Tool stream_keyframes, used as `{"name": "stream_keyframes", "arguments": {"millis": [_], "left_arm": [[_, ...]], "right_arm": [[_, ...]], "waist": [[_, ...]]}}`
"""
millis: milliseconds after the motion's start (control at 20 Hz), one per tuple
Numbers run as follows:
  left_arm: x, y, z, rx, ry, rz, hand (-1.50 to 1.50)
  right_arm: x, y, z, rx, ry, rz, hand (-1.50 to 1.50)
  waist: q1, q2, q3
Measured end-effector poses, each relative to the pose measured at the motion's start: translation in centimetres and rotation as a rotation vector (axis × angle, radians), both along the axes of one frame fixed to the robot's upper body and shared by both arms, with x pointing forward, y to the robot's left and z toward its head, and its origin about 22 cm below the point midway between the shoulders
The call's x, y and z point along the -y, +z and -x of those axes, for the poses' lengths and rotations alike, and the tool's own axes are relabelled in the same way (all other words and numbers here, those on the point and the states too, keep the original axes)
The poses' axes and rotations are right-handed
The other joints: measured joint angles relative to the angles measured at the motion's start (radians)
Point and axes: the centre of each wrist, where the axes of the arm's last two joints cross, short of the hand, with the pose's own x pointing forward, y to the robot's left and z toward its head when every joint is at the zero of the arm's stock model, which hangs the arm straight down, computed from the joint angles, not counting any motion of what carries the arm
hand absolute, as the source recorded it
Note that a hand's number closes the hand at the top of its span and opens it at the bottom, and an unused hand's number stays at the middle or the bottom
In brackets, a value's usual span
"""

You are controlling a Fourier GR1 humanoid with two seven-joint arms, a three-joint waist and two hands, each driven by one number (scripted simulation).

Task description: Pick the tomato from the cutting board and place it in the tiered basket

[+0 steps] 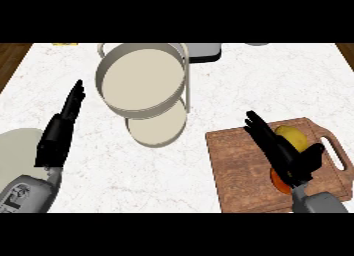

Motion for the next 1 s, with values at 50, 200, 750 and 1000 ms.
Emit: {"name": "stream_keyframes", "arguments": {"millis": [50,200,750,1000], "left_arm": [[0.1,-0.2,0.3,0.002,0.003,0.007,0.0],[0.2,-1.4,1.3,-0.054,0.057,0.061,0.0],[2.7,-4.3,3.9,-0.232,0.129,0.253,0.0],[1.8,-6.2,5.5,-0.31,0.168,0.245,0.0]], "right_arm": [[0.4,0.5,0.0,0.039,-0.016,0.001,1.5],[3.7,3.8,-0.7,0.244,-0.13,0.03,1.5],[14.8,6.4,4.0,0.557,-0.934,-0.045,-1.5],[16.6,6.6,9.5,0.548,-0.879,0.035,-1.5]], "waist": [[0.001,0.002,0.002],[-0.017,0.005,0.001],[-0.07,0.008,0.002],[-0.05,0.016,-0.005]]}}
